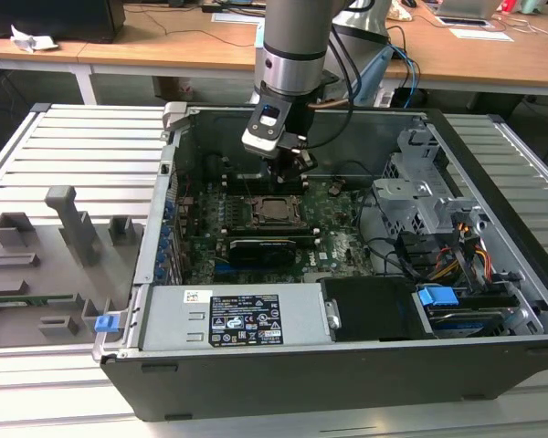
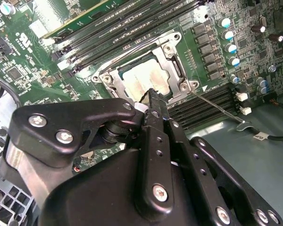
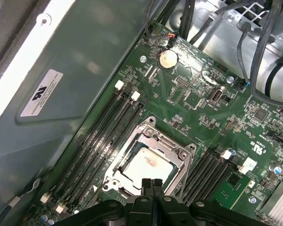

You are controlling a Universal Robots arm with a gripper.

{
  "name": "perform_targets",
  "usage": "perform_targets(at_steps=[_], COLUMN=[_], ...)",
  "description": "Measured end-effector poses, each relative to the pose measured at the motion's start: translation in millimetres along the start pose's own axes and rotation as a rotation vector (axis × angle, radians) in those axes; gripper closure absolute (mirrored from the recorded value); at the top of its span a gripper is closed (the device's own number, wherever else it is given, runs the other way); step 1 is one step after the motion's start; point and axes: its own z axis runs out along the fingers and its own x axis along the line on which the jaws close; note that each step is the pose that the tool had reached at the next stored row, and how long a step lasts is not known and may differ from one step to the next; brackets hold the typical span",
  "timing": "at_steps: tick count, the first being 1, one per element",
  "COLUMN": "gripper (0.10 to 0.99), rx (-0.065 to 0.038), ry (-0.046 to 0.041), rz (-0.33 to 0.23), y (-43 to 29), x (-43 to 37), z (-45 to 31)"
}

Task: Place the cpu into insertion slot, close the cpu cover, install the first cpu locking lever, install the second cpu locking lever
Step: 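Install the first cpu locking lever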

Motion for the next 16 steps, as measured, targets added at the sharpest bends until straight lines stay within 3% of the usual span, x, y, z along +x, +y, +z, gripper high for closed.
perform_targets(at_steps=[11,16], gripper=[0.98,0.98], rx=[0.001,0.001], ry=[-0.0018,-0.0021], rz=[-0.114,-0.137], y=[0.0,0.0], x=[0.0,0.0], z=[0.0,0.0])
